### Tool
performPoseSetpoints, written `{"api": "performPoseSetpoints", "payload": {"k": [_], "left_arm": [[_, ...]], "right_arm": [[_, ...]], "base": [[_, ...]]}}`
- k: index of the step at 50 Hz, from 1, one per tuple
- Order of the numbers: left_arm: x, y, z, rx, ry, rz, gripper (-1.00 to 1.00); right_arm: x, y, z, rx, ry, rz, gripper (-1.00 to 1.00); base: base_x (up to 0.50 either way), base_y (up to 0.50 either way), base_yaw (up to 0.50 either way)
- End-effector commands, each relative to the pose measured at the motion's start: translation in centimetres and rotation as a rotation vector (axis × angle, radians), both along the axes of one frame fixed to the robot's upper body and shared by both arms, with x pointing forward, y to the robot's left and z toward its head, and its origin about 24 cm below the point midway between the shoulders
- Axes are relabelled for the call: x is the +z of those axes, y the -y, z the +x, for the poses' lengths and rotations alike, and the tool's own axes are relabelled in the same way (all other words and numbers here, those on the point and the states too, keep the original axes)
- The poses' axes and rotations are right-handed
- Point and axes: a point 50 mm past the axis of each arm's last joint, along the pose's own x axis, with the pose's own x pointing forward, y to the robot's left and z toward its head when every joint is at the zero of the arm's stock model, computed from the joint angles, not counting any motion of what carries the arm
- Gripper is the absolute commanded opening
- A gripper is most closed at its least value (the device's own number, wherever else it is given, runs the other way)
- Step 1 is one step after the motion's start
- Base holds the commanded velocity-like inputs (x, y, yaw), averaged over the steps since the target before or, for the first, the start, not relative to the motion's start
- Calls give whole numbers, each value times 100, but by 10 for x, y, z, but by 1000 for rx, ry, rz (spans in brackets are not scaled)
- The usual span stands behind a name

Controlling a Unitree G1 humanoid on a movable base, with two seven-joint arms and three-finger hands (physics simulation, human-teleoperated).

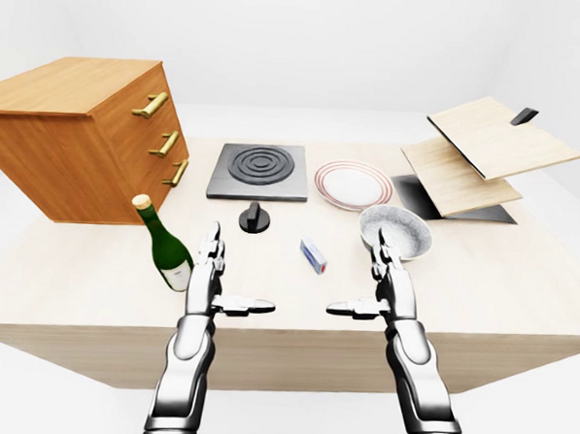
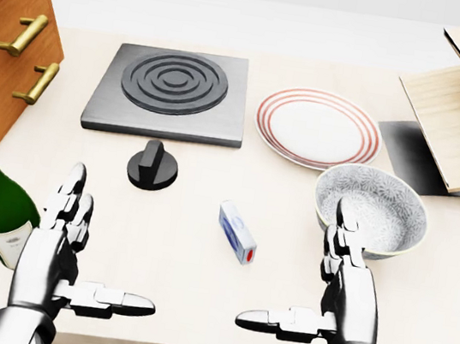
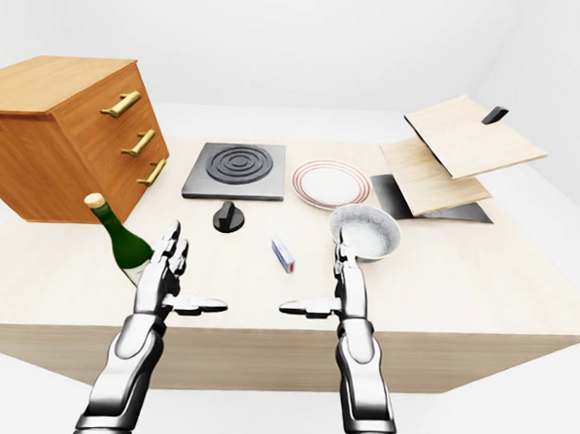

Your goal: Pick up the cream cheese and put it in the bowl.

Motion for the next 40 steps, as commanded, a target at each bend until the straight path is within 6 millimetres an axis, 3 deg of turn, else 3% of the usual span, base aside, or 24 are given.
{"api": "performPoseSetpoints", "payload": {"k": [1,12,25,40], "left_arm": [[2,-6,1,1,2,1,100],[-1,-5,1,-2,-6,-8,100],[-3,-5,1,-6,-13,-9,100],[-3,-4,2,-9,-17,-11,100]], "right_arm": [[1,7,-2,0,-2,-8,100],[1,6,-3,17,5,-16,100],[0,4,-2,28,13,-22,100],[10,-11,1,66,96,-61,100]], "base": [[0,0,0],[0,0,0],[47,0,0],[0,0,0]]}}
